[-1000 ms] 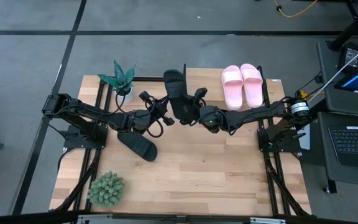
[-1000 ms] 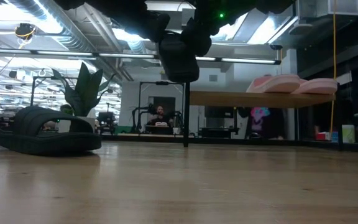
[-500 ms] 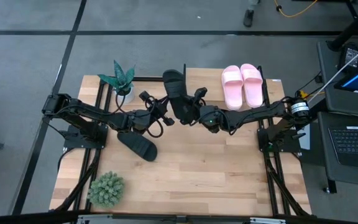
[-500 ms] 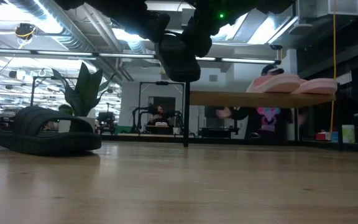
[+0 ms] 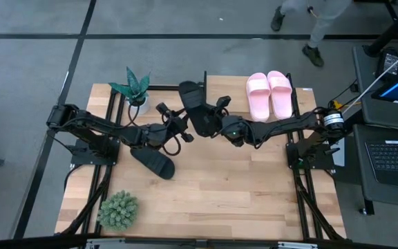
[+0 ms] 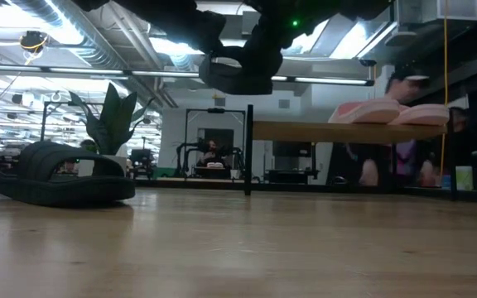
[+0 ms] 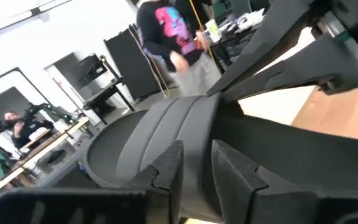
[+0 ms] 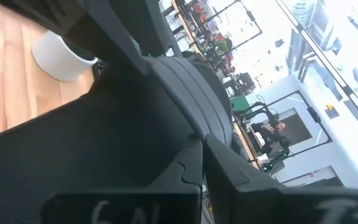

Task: Pick and place slides into the shelf
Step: Put the top black slide on the shelf

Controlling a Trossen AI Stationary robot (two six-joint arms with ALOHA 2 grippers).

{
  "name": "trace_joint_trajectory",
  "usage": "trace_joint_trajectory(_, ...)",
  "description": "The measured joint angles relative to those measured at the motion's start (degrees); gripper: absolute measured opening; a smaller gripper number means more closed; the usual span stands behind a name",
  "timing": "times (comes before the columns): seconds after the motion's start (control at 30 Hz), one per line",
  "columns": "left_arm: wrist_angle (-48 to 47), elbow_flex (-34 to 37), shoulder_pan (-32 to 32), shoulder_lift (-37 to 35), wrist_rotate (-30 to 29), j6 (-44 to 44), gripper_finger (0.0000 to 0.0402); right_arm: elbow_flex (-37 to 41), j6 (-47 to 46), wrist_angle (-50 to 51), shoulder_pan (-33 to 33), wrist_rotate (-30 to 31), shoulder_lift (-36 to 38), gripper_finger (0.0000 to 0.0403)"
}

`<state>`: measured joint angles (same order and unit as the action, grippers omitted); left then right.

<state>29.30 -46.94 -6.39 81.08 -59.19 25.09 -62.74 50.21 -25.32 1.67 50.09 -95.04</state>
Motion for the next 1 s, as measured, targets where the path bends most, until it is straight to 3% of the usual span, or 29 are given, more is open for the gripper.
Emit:
trace_joint_trajectory(0.37, -2.12, 0.00, -5.41, -7.53, -3.93, 2.71, 0.0110, 0.00, 1.42, 0.05, 0.07, 0.26, 3.80, 0.0006)
trace_joint_trajectory(0.63, -9.56, 0.00, -8.17, -11.60, -8.23, -0.37, 0.0097, 0.00, 2.69, 4.03, 0.07, 4.79, 8.93, 0.0006)
trace_joint_trajectory(1.0, -18.26, 0.00, -7.63, -11.92, -8.87, -7.45, 0.0073, 0.00, -0.71, 14.65, -0.50, 9.46, 16.23, 0.0006)
